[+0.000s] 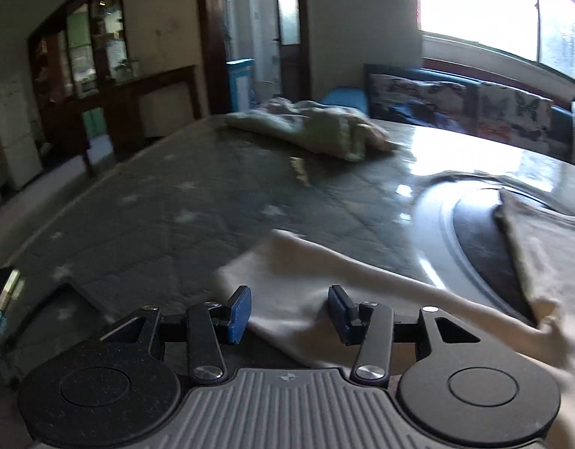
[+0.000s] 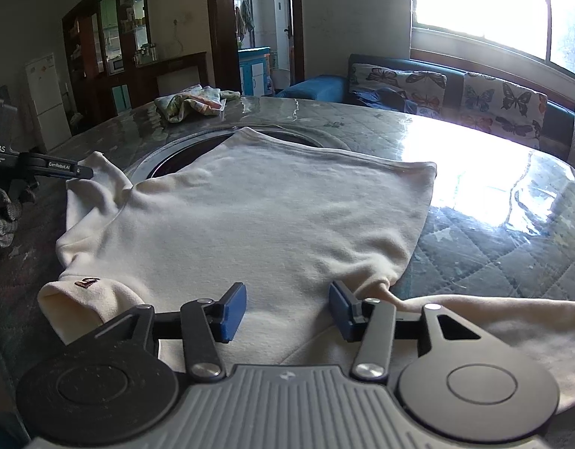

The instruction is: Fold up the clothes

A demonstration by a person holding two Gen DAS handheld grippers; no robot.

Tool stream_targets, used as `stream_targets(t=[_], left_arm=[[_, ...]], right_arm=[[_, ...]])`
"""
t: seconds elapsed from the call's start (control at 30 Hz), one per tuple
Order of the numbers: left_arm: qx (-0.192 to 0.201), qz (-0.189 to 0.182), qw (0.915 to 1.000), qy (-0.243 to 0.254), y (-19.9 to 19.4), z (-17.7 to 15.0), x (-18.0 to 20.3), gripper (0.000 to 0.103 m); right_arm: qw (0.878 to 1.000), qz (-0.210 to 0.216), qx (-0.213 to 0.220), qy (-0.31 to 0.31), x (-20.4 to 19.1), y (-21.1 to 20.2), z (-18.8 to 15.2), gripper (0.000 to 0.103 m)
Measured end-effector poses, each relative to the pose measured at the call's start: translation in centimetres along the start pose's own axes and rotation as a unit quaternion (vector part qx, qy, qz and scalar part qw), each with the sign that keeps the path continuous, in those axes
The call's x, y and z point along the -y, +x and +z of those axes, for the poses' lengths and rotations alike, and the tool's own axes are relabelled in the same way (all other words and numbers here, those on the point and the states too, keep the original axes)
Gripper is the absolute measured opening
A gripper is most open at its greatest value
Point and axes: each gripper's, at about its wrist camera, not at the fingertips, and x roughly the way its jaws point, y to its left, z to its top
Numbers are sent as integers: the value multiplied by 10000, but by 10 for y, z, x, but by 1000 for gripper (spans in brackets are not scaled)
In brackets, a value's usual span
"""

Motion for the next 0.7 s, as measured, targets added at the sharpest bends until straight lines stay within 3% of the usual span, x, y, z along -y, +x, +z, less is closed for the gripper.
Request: stream_targets(t=[0.1, 0.23, 0.33, 0.43, 0.47, 0.7], left_arm=[[3, 255, 9996, -139, 4, 3, -13, 52], [21, 314, 9993, -217, 2, 3, -18, 62], [32, 306, 9995, -76, 4, 2, -15, 61], [60, 172, 9998, 66, 4, 3, -9, 22], [61, 194, 9997, 105, 4, 3, -8, 13], [95, 335, 9993, 134, 3, 3, -11, 9]], right_arm=[[10000, -7, -12, -11, 0, 1, 1, 52], [10000, -16, -25, -32, -2, 1, 1, 54], [10000, -21, -3, -75, -5, -1, 3, 54], [9996, 100, 90, -241, -17, -6, 10, 54], [9991, 200, 132, -336, -23, -9, 13, 54], [9867, 1187, 43, -1110, -80, -8, 37, 42]])
